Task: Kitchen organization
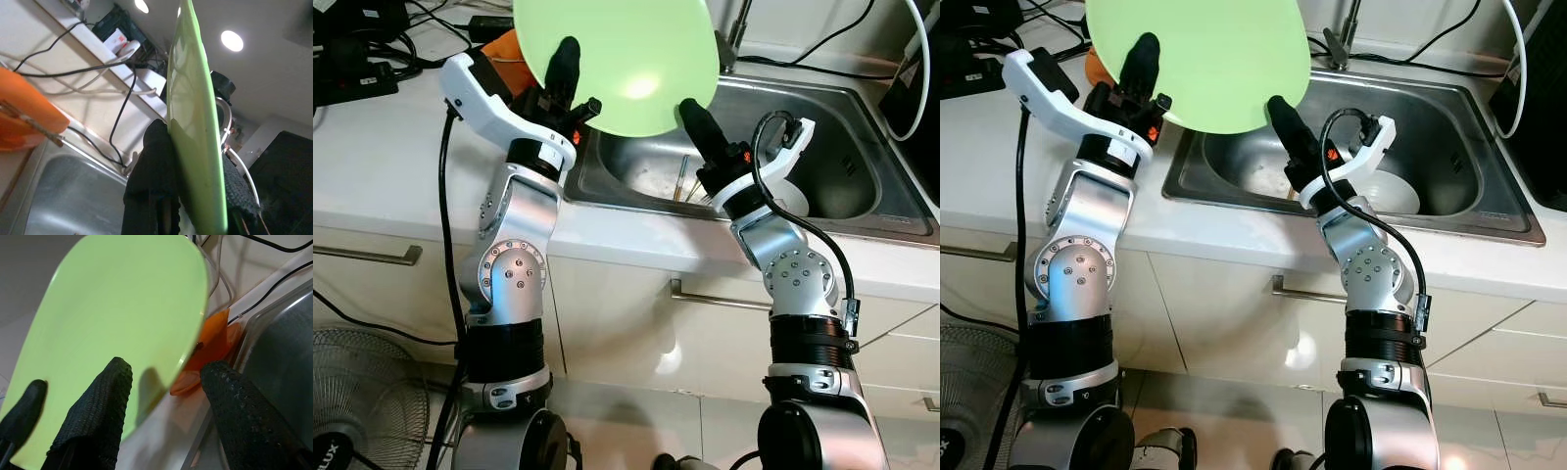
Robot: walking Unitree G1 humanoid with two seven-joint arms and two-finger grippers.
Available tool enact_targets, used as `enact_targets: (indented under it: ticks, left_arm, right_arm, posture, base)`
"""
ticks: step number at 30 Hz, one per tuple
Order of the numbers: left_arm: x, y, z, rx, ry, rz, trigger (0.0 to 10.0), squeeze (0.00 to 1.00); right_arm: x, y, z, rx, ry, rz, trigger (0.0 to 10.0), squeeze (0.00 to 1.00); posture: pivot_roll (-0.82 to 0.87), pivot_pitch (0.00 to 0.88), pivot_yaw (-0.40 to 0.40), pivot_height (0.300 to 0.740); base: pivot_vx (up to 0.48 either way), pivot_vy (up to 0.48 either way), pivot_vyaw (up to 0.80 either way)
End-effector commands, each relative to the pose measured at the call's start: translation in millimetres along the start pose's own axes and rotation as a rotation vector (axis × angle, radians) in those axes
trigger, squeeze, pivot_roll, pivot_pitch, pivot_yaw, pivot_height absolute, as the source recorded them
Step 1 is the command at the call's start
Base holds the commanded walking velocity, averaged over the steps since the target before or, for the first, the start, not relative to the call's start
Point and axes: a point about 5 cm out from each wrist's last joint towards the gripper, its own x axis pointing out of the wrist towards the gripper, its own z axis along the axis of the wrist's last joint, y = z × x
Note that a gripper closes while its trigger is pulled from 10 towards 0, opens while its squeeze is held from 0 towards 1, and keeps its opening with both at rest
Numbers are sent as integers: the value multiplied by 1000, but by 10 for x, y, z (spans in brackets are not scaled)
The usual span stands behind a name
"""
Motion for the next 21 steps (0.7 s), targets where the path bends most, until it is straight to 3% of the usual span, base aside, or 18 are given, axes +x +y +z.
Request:
enact_targets:
  ticks: [1,18,21]
  left_arm:
    - [-4,-68,-22,-26,0,-41,10000,0]
    - [-62,117,-144,-90,64,-6,10000,0]
    - [-66,151,-157,-135,75,-8,10000,0]
  right_arm:
    - [-5,9,29,-16,-11,0,10000,0]
    - [3,28,94,7,-69,9,10000,0]
    - [5,28,94,14,-73,8,10000,0]
  posture:
    - [168,104,-30,740]
    - [167,111,-26,740]
    - [168,111,-26,740]
  base:
    - [0,0,0]
    - [0,0,0]
    - [0,0,0]
